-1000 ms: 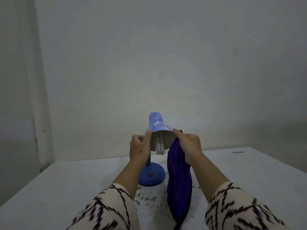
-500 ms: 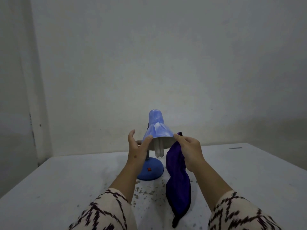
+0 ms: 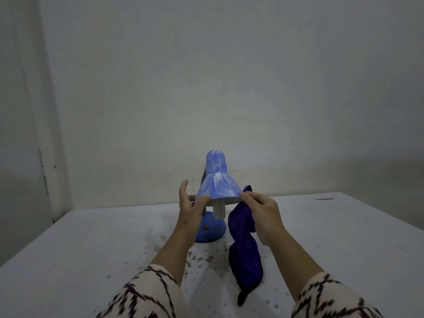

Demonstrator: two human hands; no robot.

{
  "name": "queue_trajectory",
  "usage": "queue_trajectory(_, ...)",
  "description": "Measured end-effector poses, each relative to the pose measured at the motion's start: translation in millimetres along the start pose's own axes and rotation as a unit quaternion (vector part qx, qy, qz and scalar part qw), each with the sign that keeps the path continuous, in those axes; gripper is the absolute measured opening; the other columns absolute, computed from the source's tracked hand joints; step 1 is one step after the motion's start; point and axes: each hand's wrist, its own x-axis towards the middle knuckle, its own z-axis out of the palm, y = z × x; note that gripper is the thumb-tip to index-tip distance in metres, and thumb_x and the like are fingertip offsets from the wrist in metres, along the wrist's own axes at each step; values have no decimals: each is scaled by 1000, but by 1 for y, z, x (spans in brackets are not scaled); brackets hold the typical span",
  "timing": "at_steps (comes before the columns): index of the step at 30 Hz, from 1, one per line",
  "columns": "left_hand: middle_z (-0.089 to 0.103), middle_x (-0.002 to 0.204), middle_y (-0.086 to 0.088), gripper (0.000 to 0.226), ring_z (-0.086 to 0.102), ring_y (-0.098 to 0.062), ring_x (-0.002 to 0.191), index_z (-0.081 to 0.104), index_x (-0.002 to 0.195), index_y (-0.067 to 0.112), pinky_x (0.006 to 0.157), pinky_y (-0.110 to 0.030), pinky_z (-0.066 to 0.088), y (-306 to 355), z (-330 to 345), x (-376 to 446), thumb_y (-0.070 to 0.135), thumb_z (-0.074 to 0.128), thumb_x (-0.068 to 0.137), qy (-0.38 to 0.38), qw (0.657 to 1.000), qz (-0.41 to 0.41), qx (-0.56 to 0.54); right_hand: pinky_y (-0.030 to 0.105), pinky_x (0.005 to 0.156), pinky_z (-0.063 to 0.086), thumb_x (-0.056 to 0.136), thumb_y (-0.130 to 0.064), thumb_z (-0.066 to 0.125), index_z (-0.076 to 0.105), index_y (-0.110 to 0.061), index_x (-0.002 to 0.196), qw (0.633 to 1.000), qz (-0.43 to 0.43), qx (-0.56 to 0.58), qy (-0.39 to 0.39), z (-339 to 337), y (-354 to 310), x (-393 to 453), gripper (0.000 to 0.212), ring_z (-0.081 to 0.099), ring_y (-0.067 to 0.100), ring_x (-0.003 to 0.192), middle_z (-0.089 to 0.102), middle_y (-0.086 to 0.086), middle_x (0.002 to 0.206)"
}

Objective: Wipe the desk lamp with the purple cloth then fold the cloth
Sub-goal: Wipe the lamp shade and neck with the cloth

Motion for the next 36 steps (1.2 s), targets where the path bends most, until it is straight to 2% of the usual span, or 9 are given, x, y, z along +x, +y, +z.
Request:
queue_trajectory(7, 46, 88, 1, 73, 46, -2, 71, 8, 145, 29, 44, 0, 39, 8, -3, 3, 23, 56, 90, -19, 999, 3, 30, 37, 71, 52, 83, -28, 65, 70, -23, 78, 999, 9, 41, 0, -9, -2, 3, 8, 61, 22, 85, 66, 4, 87)
queue_trajectory(10, 45, 94, 8, 66, 48, -7, 87, 9, 144, 33, 73, -16, 43, 13, -6, 6, 30, 50, 92, -28, 999, 5, 21, 36, 71, 54, 82, -18, 67, 69, -22, 85, 997, 13, 65, 32, -17, -4, 7, 5, 60, 22, 89, 65, 3, 95)
queue_trajectory(12, 48, 110, 6, 56, 44, -15, 107, 14, 143, 32, 89, -29, 31, 16, -7, 10, 31, 43, 95, -32, 999, 5, 10, 33, 70, 55, 80, -11, 68, 67, -22, 91, 997, 3, 59, 41, -24, -6, 11, 16, 60, 20, 89, 63, -1, 98)
queue_trajectory(15, 35, 140, -8, 47, 39, -22, 125, 23, 142, 27, 93, -29, 29, 23, -9, 20, 30, 37, 98, -29, 999, 18, 33, 25, 60, 53, 81, -3, 64, 65, -23, 95, 998, -25, 32, 51, -32, -11, 17, 25, 61, 17, 85, 61, -5, 99)
queue_trajectory(18, 32, 143, -7, 39, 36, -23, 129, 35, 137, 28, 102, -33, 30, 30, -11, 33, 32, 34, 98, -32, 994, 36, 94, 28, 66, 54, 83, 0, 59, 65, -27, 91, 996, -65, -4, 57, -34, -19, 26, 29, 61, 17, 88, 60, -5, 102)
queue_trajectory(25, 51, 117, -2, 29, 49, -12, 101, 54, 122, 21, 87, -23, 38, 47, -13, 65, 20, 41, 97, -21, 971, 107, 212, 38, 65, 54, 88, -1, 51, 63, -31, 89, 975, -178, -130, 0, -16, -50, 51, 33, 63, 21, 80, 67, 4, 96)
queue_trajectory(29, 64, 87, 1, 16, 56, -9, 77, 68, 93, 12, 65, -15, 41, 52, -14, 86, 15, 52, 91, 17, 963, 128, 237, 23, 66, 52, 90, -1, 49, 64, -27, 100, 956, -234, -176, -30, -5, -69, 73, 31, 61, 15, 88, 64, 0, 102)
queue_trajectory(32, 59, 66, 5, 14, 50, -6, 58, 64, 75, 15, 54, -15, 39, 51, -14, 99, 21, 61, 87, 32, 964, 133, 226, 27, 77, 53, 90, -1, 49, 64, -22, 105, 940, -264, -209, -60, 3, -77, 87, 30, 60, 13, 93, 62, -4, 104)
queue_trajectory(36, 60, 73, 1, 15, 53, -10, 65, 62, 81, 13, 57, -17, 43, 52, -7, 113, 25, 59, 88, 26, 978, 119, 170, 21, 88, 47, 88, 4, 51, 65, -16, 107, 901, -330, -263, -99, 17, -83, 100, 31, 56, 12, 100, 54, -4, 111)
